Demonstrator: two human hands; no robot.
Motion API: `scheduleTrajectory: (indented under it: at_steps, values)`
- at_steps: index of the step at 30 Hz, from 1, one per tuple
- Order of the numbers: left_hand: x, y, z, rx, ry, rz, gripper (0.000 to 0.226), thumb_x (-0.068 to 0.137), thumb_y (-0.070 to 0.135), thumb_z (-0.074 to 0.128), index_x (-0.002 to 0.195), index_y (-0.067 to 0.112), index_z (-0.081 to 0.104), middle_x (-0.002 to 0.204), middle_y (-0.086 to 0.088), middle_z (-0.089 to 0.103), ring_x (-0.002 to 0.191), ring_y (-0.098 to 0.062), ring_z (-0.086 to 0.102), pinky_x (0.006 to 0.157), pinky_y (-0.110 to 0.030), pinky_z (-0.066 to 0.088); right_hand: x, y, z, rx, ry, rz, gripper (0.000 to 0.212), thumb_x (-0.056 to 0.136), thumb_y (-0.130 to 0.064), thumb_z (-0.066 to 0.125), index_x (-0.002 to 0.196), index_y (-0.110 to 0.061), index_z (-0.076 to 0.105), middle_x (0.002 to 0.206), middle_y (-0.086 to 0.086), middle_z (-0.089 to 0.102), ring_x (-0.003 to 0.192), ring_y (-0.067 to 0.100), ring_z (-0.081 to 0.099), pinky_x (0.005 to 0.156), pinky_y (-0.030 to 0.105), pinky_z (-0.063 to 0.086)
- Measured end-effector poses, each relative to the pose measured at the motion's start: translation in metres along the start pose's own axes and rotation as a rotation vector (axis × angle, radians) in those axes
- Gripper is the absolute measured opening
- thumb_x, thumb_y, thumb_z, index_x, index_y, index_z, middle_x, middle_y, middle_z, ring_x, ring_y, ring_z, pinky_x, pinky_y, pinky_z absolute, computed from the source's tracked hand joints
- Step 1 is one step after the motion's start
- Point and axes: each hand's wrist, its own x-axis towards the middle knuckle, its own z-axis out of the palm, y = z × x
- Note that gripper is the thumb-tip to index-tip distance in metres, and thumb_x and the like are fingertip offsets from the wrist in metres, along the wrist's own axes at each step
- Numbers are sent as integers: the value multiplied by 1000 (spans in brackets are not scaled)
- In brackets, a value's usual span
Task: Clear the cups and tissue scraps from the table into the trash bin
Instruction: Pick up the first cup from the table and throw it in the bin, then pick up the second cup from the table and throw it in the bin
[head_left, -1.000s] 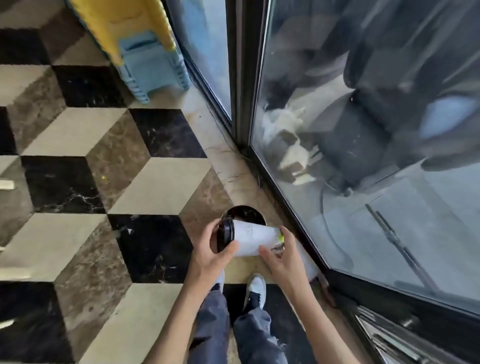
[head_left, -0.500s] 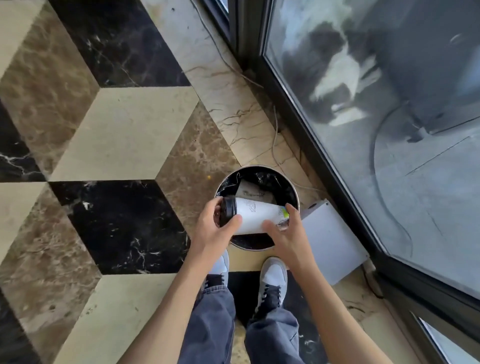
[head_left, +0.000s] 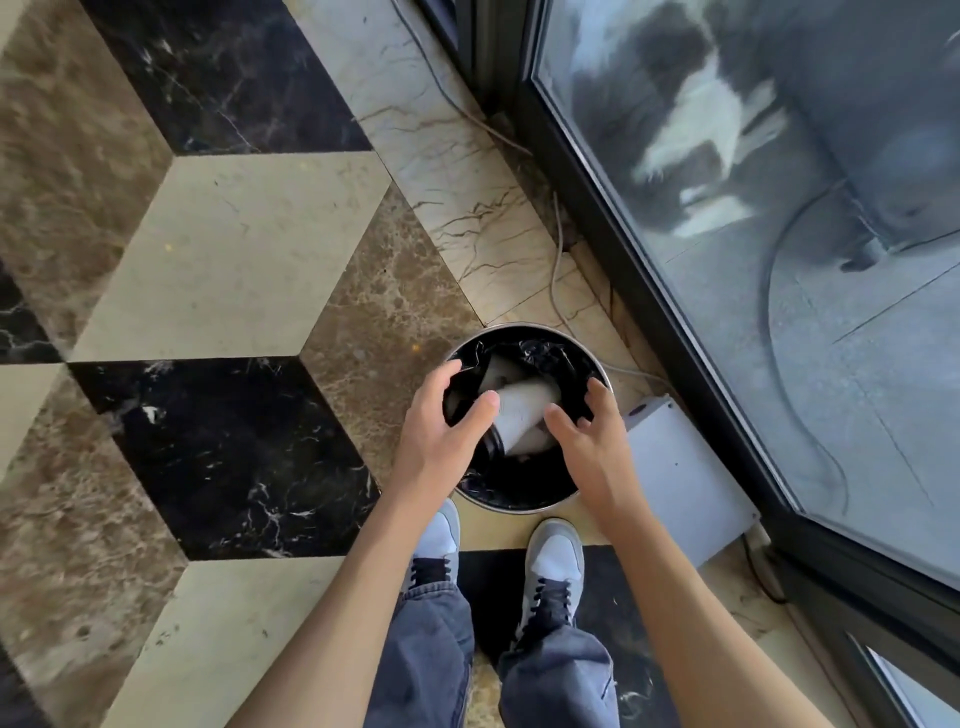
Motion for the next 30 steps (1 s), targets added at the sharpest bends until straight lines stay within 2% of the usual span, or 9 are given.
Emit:
scheduleTrajectory:
  at_steps: [2,6,10,12,16,20,24,28,30]
  values:
    - [-10,13,-7,0,11,23,60,89,47,60,145,35,39,151,9,40,133,-4,35,109,-30,30,-12,-15,-8,5,-6,-31,72,88,-40,61,151,-24,28,153,-3,40,138,20,43,113,47,40]
    - [-41,56,-26,9,56,77,67,83,56,58,145,39,38,153,10,38,138,-7,34,110,-32,31,-47,-62,-29,59,-7,-105,69,91,-39,63,150,-25,29,137,-15,40,129,9,40,105,32,36]
    - [-86,121,-52,24,104,189,69,81,58,56,145,39,37,155,8,36,142,-11,33,110,-31,29,-96,-129,-62,46,-3,-226,71,91,-42,62,151,-28,27,156,-5,35,141,15,36,117,45,33]
    - [-115,162,-67,17,122,262,68,82,55,57,145,38,37,155,8,36,142,-11,33,108,-29,29,-129,-170,-81,32,17,-308,70,91,-41,63,151,-26,28,157,-3,35,144,17,35,118,49,32]
    - [-192,251,-105,9,214,414,67,83,53,59,144,39,37,154,6,36,140,-11,33,106,-32,33,-212,-256,-117,-11,46,-476,71,92,-41,62,152,-24,28,158,-3,34,145,18,34,118,48,32]
    - [-277,337,-147,38,316,633,62,90,41,64,146,35,37,154,6,35,130,3,27,104,-25,26,-309,-342,-148,7,54,-642,85,80,-57,59,152,-27,26,159,-5,32,146,16,32,120,47,30]
    - [-360,418,-194,0,390,784,68,88,40,67,148,26,38,154,-1,35,140,-11,31,116,-39,29,-400,-425,-170,20,90,-826,79,86,-46,62,153,-23,25,159,-1,33,147,17,30,119,48,31]
    - [-433,467,-240,0,513,941,73,82,45,62,148,22,40,150,-3,40,139,-15,36,112,-27,27,-481,-488,-183,-23,151,-1020,75,92,-39,62,154,-23,23,161,-2,30,147,14,28,120,44,29]
    - [-461,480,-260,-2,568,992,74,81,45,63,148,22,40,151,-5,40,140,-17,35,112,-27,27,-515,-508,-189,-24,158,-1092,76,92,-39,63,154,-22,23,161,-3,29,146,13,30,121,42,29]
